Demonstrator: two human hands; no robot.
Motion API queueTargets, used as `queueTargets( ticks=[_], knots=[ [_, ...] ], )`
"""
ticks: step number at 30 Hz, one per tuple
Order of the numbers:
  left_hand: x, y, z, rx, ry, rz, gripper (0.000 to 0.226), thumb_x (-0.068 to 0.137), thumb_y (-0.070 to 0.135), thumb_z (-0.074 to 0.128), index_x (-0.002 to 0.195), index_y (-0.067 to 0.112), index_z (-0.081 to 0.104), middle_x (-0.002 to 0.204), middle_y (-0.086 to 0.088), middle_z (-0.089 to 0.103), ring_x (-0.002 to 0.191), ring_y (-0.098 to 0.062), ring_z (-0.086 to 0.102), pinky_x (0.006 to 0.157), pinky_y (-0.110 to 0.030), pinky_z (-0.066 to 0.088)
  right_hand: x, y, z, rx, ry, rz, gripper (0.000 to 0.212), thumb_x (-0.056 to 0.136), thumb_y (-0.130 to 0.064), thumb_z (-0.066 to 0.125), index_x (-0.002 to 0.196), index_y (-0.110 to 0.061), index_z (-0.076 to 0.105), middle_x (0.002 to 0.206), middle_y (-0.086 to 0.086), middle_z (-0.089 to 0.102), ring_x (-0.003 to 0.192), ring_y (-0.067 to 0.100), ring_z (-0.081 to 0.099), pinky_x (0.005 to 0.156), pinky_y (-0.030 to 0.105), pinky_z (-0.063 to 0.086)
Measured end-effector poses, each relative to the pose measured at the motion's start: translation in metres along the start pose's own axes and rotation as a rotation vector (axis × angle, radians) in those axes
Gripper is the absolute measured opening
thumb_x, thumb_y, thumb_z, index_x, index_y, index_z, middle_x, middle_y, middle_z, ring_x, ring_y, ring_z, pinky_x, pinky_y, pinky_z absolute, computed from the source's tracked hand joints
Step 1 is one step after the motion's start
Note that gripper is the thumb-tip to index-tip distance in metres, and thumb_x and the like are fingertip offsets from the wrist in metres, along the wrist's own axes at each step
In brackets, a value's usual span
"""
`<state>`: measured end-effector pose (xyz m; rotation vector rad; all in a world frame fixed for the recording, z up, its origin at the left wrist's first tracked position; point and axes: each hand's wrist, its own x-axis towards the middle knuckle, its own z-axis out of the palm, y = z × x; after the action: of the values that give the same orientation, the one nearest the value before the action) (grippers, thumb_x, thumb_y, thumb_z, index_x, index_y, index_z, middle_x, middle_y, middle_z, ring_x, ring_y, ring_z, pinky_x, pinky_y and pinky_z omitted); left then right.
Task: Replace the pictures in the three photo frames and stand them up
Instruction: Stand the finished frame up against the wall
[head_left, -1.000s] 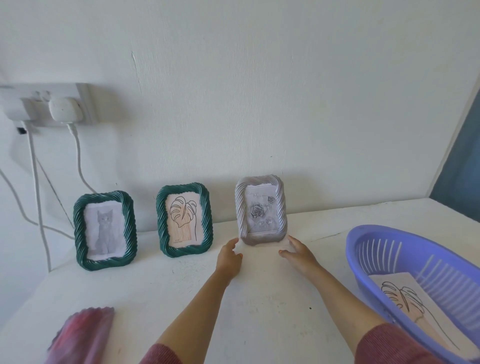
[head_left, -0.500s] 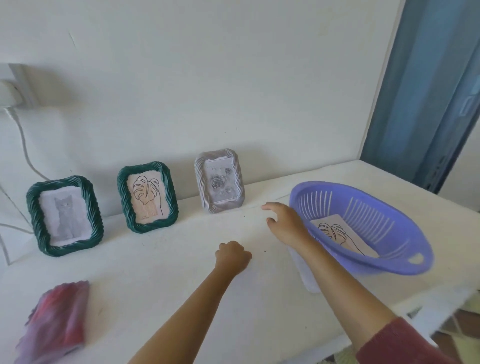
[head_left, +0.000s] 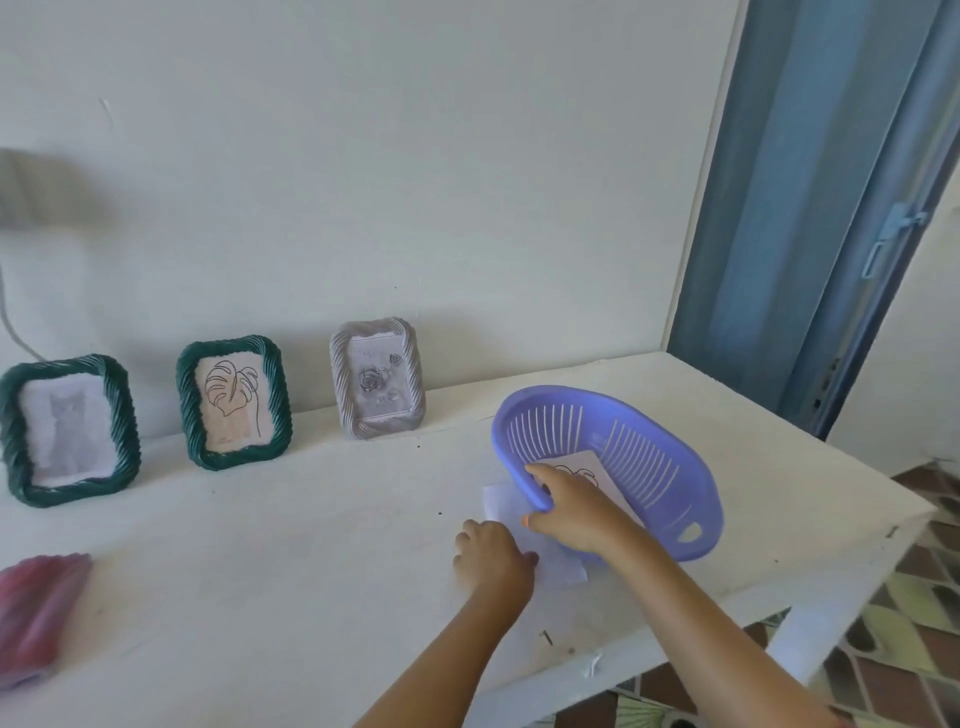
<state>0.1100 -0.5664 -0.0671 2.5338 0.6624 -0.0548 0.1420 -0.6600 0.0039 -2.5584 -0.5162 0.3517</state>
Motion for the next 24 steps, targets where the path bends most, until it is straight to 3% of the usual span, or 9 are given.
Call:
queueTargets(
  ticks=[7,10,12,16,18,20,24],
  knots=[
    [0.010,0.017,0.008,-0.063,0.009,-0.097,0.029,0.085,0.014,0.053,0.113,0.006,0.051,0.121,-0.010,0.053,0.116,-0.025,0.052,0.090,-0.028,0.045,-0.005,0.008,0.000,-0.049,-0.011,-0.087,0.059,0.095,-0.019,0.043,0.147,-0.022,0.016,0.145,0.008,0.040,0.131,0.026,0.040,0.103,0.036,0.037],
    [0.016,0.017,0.004,-0.198,-0.038,-0.125,0.011,0.084,0.017,0.053,0.087,0.007,0.051,0.094,-0.004,0.059,0.096,-0.024,0.058,0.073,-0.027,0.043,-0.005,0.006,-0.003,-0.024,-0.025,-0.102,0.060,0.094,-0.018,0.044,0.147,-0.021,0.016,0.145,0.008,0.039,0.132,0.024,0.039,0.103,0.033,0.035],
    [0.019,0.017,-0.002,-0.335,-0.084,-0.154,0.024,0.083,0.017,0.059,0.071,0.011,0.039,0.073,0.000,0.045,0.085,-0.022,0.051,0.069,-0.027,0.040,-0.005,0.007,-0.004,0.003,-0.026,-0.106,0.061,0.094,-0.019,0.045,0.148,-0.021,0.016,0.147,0.007,0.036,0.133,0.024,0.038,0.103,0.032,0.033],
    [0.023,0.013,-0.013,-0.895,-0.178,-0.303,0.018,0.081,0.006,0.061,0.092,-0.002,0.048,0.082,-0.014,0.053,0.074,-0.027,0.054,0.062,-0.030,0.045,-0.005,0.009,-0.006,0.044,-0.037,-0.113,0.062,0.094,-0.021,0.045,0.148,-0.022,0.015,0.151,0.005,0.031,0.137,0.023,0.033,0.106,0.033,0.030],
    [0.023,0.007,-0.019,-1.119,-0.251,-0.378,0.003,0.085,-0.003,0.054,0.084,-0.005,0.052,0.080,-0.016,0.055,0.065,-0.025,0.053,0.055,-0.030,0.045,-0.005,0.009,-0.006,0.056,-0.046,-0.115,0.062,0.095,-0.022,0.045,0.149,-0.022,0.015,0.152,0.005,0.029,0.138,0.023,0.031,0.107,0.033,0.030],
    [0.023,0.002,-0.021,-1.178,-0.316,-0.400,0.011,0.087,-0.005,0.050,0.076,-0.003,0.052,0.073,-0.015,0.055,0.062,-0.024,0.052,0.052,-0.029,0.045,-0.006,0.008,-0.007,0.063,-0.050,-0.116,0.062,0.095,-0.022,0.045,0.149,-0.022,0.014,0.152,0.005,0.028,0.138,0.022,0.030,0.107,0.033,0.029],
    [0.019,0.001,-0.021,-1.136,-0.364,-0.356,0.012,0.089,-0.004,0.045,0.081,-0.002,0.053,0.072,-0.013,0.055,0.061,-0.022,0.052,0.038,-0.020,0.046,-0.006,0.009,-0.007,0.086,-0.057,-0.108,0.062,0.095,-0.023,0.046,0.148,-0.023,0.016,0.153,0.003,0.027,0.139,0.021,0.030,0.107,0.032,0.029]
  ],
)
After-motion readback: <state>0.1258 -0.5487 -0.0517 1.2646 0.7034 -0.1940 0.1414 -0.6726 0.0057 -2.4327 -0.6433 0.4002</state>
